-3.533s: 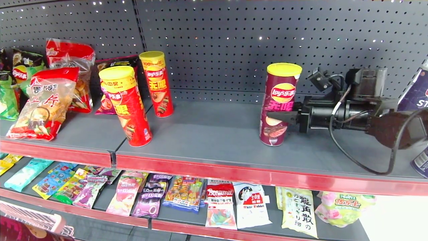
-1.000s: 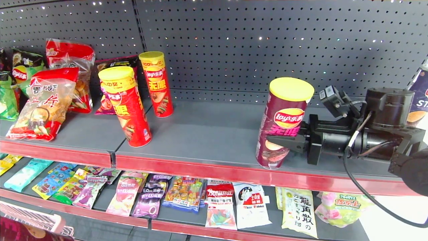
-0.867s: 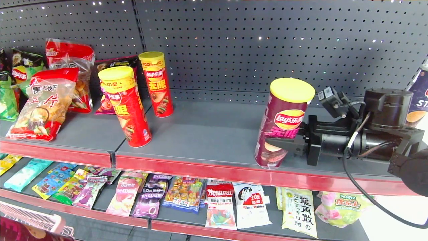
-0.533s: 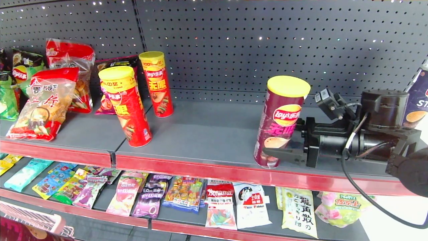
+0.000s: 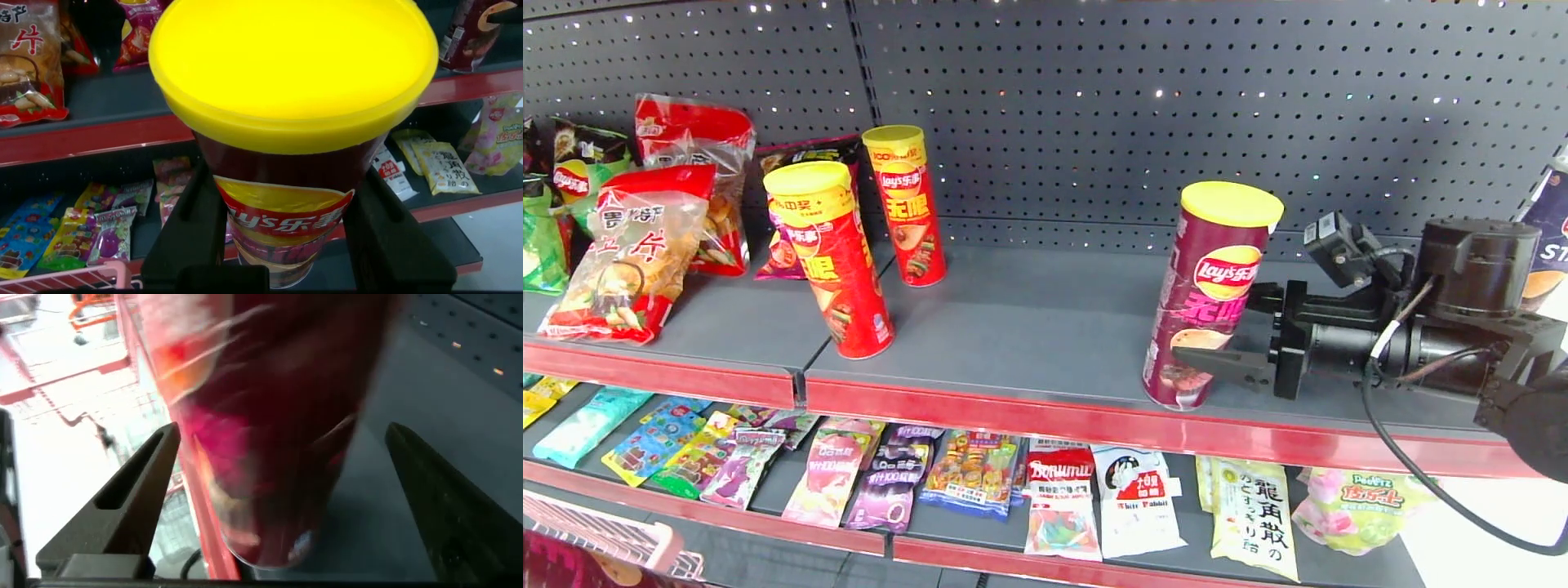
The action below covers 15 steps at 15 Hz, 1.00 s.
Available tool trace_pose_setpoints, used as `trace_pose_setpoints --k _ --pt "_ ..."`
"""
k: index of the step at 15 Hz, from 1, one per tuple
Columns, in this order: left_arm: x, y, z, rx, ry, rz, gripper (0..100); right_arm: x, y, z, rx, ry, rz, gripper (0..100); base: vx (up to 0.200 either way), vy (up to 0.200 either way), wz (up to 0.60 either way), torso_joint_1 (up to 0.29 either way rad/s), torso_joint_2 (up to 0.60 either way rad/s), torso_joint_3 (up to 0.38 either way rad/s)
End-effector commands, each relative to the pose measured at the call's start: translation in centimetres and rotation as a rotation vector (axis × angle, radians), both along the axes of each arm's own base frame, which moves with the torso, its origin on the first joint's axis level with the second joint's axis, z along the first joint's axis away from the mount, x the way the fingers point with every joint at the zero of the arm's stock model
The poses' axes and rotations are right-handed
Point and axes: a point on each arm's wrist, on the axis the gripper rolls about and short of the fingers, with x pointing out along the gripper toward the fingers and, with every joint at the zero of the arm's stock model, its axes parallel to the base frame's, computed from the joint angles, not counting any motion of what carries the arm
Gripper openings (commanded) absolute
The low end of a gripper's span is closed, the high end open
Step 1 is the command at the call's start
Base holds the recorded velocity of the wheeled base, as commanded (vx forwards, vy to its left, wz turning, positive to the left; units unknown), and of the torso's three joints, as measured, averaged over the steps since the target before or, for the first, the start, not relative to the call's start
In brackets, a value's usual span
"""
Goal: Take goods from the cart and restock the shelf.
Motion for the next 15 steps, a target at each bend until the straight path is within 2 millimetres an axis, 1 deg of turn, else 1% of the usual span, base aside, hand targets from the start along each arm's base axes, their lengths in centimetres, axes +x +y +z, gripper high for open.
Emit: trace_pose_setpoints --k 1,5,8,10,13,14,15 --pt "0.0 0.0 0.0 0.0 -0.001 -0.001 0 -0.4 -0.7 -0.5 -0.003 0.006 -0.03 100 0.0 0.0 0.0 0.0 0.0 0.0" --pt "0.0 0.0 0.0 0.0 0.001 -0.003 0 -2.2 -1.4 -0.5 -0.001 0.008 -0.043 100 0.0 0.0 0.0 0.0 0.0 0.0" --pt "0.1 0.0 -0.1 0.001 0.009 -0.004 0 -3.7 -2.7 -0.6 -0.002 0.011 -0.076 100 0.0 0.0 0.0 0.0 0.0 0.0" --pt "0.2 0.0 -0.4 0.002 0.018 -0.004 0 -5.1 -3.3 -0.7 -0.002 0.011 -0.089 100 0.0 0.0 0.0 0.0 0.0 0.0" --pt "0.4 0.0 -0.8 0.004 0.033 -0.006 0 -8.3 -4.2 -0.4 0.002 -0.02 -0.122 100 0.0 0.0 0.0 0.0 0.0 0.0" --pt "0.5 -0.1 -1.1 0.005 0.044 -0.012 0 -10.9 -4.8 -0.2 0.009 -0.049 -0.2 100 0.0 0.0 0.0 0.0 0.0 0.0" --pt "0.5 -0.1 -1.1 0.005 0.044 -0.012 0 -12.4 -5.2 -0.2 0.021 -0.06 -0.242 100 0.0 0.0 0.0 0.0 0.0 0.0"
